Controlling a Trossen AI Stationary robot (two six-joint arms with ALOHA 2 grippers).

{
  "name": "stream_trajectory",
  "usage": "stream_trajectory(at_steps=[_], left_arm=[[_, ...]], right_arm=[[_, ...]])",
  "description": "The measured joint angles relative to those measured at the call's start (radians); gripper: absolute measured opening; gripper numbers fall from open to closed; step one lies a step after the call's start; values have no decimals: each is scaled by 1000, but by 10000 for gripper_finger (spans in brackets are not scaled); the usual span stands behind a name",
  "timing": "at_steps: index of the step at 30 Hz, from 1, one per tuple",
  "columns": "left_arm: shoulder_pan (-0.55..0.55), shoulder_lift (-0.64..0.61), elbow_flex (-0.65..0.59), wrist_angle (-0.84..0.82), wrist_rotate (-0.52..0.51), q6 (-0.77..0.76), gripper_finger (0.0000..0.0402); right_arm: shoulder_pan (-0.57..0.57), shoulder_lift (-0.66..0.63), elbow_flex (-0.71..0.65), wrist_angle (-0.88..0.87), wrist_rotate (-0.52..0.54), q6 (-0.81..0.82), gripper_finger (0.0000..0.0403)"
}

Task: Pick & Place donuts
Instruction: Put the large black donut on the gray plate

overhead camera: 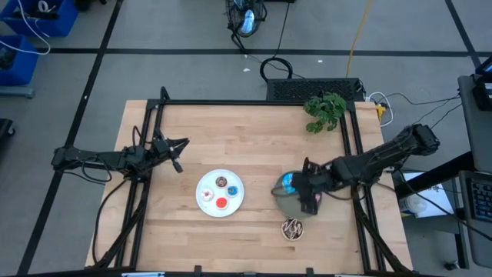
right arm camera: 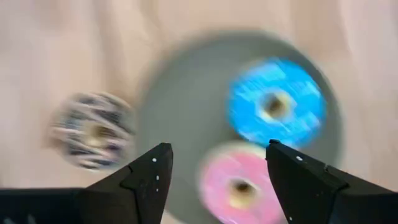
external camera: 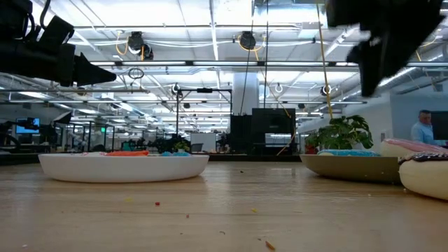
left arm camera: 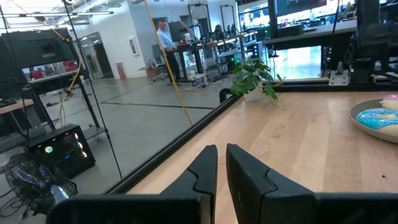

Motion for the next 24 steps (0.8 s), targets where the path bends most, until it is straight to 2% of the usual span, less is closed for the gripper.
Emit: stream_trajectory(at_steps=[5,12,17,24], left_arm=[[0,0,0,-1,0,0,42],[0,0,0,-1,0,-1,42],[0,0,0,-1,0,-3,42],[0,0,0,-1,0,-3,42]], right_arm=[[92,88,130,38,69,-2,239],[178,276,258,11,62,-2,199],[220,347,278,16,63,8,162],[275,349,278,9,65,76,101]])
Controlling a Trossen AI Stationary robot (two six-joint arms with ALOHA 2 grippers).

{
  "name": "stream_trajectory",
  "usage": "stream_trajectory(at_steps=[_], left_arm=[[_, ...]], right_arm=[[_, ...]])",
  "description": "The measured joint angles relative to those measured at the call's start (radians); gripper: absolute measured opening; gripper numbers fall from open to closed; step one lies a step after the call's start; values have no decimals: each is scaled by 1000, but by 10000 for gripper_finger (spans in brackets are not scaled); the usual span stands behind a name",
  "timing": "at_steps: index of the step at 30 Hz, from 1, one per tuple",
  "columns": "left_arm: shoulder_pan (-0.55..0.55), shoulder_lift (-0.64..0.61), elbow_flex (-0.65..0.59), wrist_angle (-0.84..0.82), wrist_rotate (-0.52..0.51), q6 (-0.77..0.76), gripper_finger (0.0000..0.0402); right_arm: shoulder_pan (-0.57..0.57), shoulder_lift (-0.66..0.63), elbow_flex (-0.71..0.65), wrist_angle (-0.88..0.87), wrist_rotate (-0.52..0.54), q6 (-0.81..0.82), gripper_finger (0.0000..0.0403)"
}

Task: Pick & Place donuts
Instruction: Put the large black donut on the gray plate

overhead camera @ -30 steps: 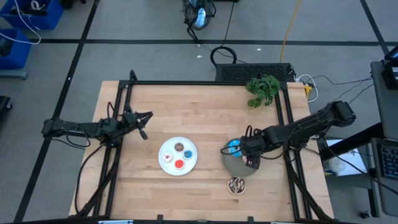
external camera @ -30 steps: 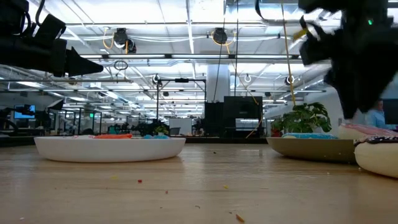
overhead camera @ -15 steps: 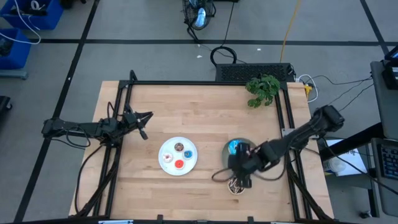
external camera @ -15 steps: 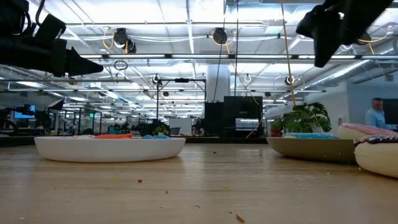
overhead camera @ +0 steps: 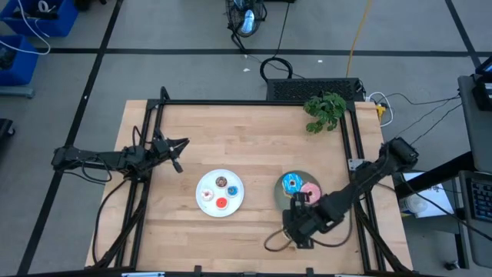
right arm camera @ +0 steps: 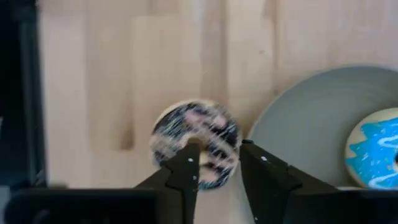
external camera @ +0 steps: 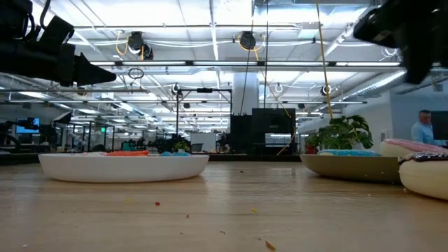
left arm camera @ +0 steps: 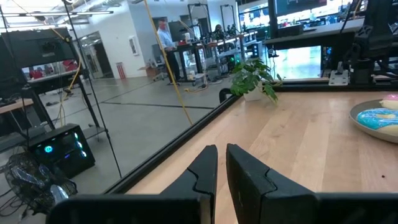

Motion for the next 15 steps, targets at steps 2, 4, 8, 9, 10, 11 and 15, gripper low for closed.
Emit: stream_trajectory(at_steps=[2,4,8,9,10,11,15], left_arm=[[0,0,0,0,0,0,42],[0,0,0,0,0,0,42],[0,0,0,0,0,-2,42],[0,0,0,1,0,-5,42],[0,0,0,0,0,-8,42],[0,0,0,0,0,-10,42],[0,0,0,-2,0,-10,42]], right_arm=[[16,-26,0,-21,1,10,79],[23,-53,1,-33,13,26,54],[23,-84,1,-60,29,49,7],[23,-86,1,-64,28,50,5],[24,-86,1,-68,27,55,7],[24,-86,1,-73,27,62,8],[24,-86,1,-67,24,63,5]])
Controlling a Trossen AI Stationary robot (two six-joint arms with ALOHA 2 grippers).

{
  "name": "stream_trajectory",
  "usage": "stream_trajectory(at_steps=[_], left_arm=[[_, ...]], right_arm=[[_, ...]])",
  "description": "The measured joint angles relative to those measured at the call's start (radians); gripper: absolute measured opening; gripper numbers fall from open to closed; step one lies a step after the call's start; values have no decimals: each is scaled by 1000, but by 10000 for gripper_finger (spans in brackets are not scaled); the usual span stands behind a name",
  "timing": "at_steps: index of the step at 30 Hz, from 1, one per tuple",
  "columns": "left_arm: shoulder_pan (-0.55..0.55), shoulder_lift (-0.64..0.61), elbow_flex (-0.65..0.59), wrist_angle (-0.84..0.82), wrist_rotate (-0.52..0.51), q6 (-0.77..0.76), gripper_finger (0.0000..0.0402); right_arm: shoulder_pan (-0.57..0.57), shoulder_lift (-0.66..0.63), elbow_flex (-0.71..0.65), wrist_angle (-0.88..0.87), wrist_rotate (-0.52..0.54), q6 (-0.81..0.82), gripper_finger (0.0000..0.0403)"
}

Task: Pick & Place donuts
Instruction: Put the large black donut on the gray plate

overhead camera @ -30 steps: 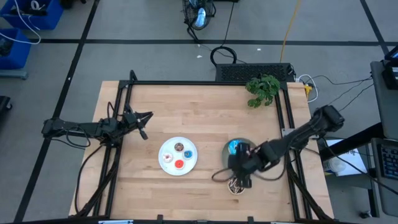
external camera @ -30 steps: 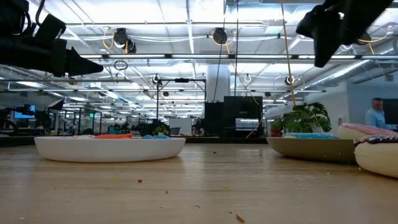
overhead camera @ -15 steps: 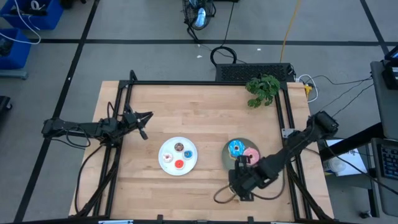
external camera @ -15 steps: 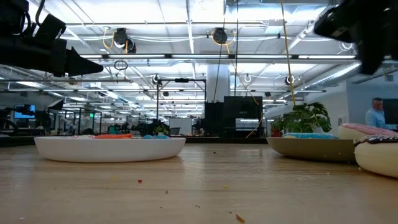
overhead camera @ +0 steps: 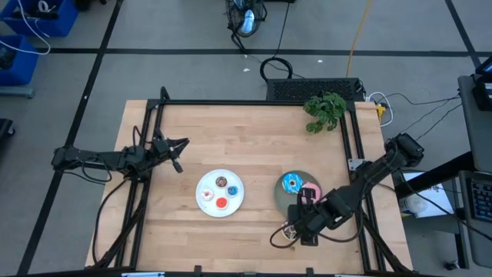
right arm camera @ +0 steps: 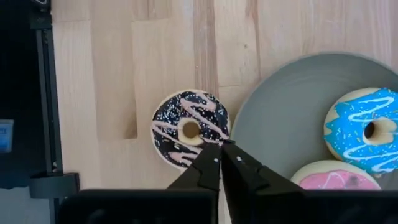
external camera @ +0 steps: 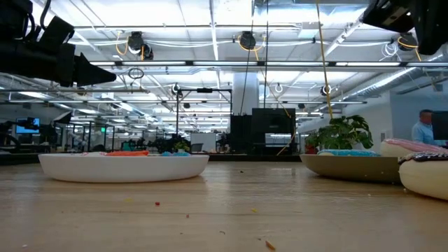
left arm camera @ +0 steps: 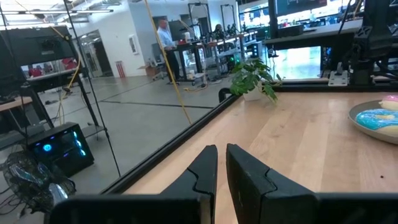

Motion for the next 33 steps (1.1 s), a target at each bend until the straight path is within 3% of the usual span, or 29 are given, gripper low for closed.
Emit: stream_trajectory(at_steps=[23,28,33], left_arm=[[0,0,0,-2,0,-42,42],[0,0,0,-6,0,-38,42],[0,0,0,-7,0,-36,42]], right_arm=[[-14,-6,-1,65,4,-79,1],[-13,-5,-1,106,102,-125,1],[-21,-5,-1,141,106,-135,0]])
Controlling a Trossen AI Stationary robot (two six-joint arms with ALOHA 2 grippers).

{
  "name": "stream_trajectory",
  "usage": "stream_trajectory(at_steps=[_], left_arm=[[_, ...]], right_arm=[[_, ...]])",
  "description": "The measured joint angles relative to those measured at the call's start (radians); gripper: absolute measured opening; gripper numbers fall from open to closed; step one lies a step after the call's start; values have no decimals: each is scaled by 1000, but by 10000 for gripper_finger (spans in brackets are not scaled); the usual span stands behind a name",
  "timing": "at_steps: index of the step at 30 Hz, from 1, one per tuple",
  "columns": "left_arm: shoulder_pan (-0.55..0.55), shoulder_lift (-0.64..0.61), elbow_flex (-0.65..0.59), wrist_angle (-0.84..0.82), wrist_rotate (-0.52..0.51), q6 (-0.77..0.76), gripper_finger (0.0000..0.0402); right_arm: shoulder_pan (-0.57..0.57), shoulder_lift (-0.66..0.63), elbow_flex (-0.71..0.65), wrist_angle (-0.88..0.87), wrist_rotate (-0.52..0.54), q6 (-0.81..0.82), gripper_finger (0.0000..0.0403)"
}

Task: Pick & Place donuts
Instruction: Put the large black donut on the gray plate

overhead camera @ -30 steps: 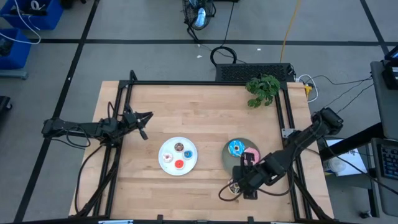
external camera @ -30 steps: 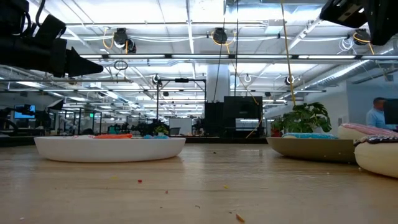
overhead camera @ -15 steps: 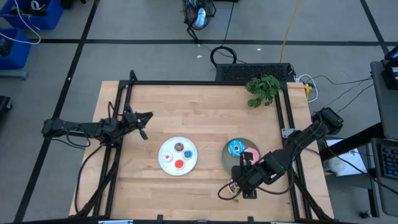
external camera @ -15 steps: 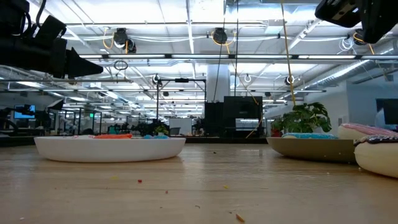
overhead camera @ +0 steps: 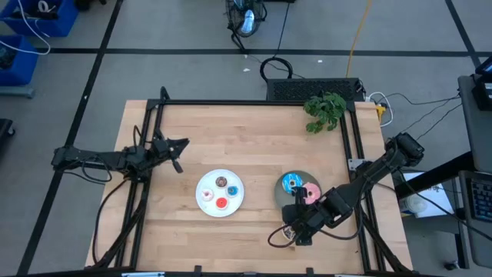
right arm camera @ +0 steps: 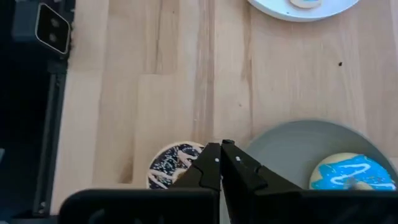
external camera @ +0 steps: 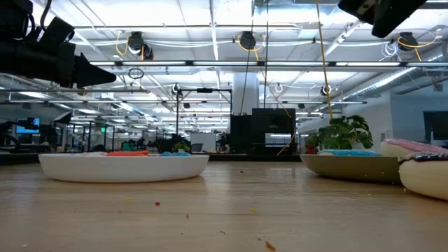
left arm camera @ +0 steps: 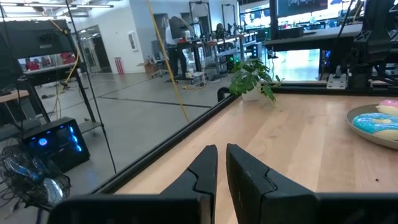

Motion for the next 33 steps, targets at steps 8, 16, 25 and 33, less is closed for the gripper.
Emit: stream_trajectory(at_steps=[8,16,25,33], left_arm=[[0,0,0,0,0,1,42],[0,0,0,-1,0,0,42],[0,0,0,-1,0,0,42],[0,0,0,0,0,1,42]], right_arm=[[23,31,0,132,-5,77,0],[61,109,35,53,-76,129,0],[109,203,103,-11,-133,164,0],[114,207,108,-18,-191,257,61]])
